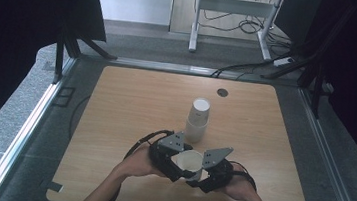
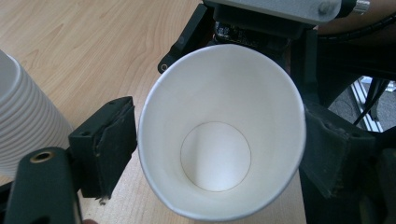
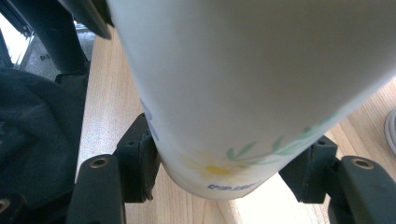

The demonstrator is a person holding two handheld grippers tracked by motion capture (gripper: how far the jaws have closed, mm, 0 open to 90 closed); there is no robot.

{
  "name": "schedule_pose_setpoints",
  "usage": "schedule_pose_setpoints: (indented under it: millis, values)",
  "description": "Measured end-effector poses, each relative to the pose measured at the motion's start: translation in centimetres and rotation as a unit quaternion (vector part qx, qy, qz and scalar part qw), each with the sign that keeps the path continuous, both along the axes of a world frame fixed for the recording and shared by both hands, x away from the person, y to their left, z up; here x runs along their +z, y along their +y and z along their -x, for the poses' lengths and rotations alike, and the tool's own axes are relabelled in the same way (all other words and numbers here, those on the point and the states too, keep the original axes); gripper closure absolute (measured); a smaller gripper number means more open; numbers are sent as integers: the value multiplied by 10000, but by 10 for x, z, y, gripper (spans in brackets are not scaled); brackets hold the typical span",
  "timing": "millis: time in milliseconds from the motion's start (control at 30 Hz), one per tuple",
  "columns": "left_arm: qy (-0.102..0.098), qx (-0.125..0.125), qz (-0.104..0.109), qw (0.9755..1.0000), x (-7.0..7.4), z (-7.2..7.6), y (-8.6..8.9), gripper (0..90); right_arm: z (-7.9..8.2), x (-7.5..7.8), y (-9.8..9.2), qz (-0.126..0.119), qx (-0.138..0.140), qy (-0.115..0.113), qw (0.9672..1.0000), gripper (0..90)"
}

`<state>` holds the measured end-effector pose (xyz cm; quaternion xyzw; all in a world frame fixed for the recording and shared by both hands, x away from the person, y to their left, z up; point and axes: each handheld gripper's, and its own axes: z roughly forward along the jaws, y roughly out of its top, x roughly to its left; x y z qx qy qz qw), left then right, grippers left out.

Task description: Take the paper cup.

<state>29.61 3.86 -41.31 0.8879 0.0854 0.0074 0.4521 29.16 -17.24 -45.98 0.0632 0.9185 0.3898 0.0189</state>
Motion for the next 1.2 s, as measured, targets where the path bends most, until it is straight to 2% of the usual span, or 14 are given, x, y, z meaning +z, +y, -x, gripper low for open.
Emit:
schedule_pose_setpoints:
  millis: [100, 300, 633, 933, 1067, 1200]
  values:
    - [34, 11, 56, 10000, -1, 1, 0, 192, 0, -1, 0, -17, -1, 14, 10000, 364]
    - [-54, -11, 51, 10000, -2, 2, 0, 245, -1, -2, 1, -36, 12, 46, 10000, 365]
    - [-159, 51, -39, 9999, -2, 5, 0, 279, -2, -5, 2, -56, 15, 132, 9999, 357]
    - [-329, 314, -169, 9988, -2, 7, 1, 279, -3, -5, 1, 23, -205, 102, 9997, 209]
    - [-444, 497, -299, 9973, -2, 8, 4, 279, -4, -6, 1, 129, -357, 109, 9992, 155]
    - [-455, 698, -286, 9961, -3, 9, 8, 279, -6, -8, -1, 160, -514, 130, 9985, 132]
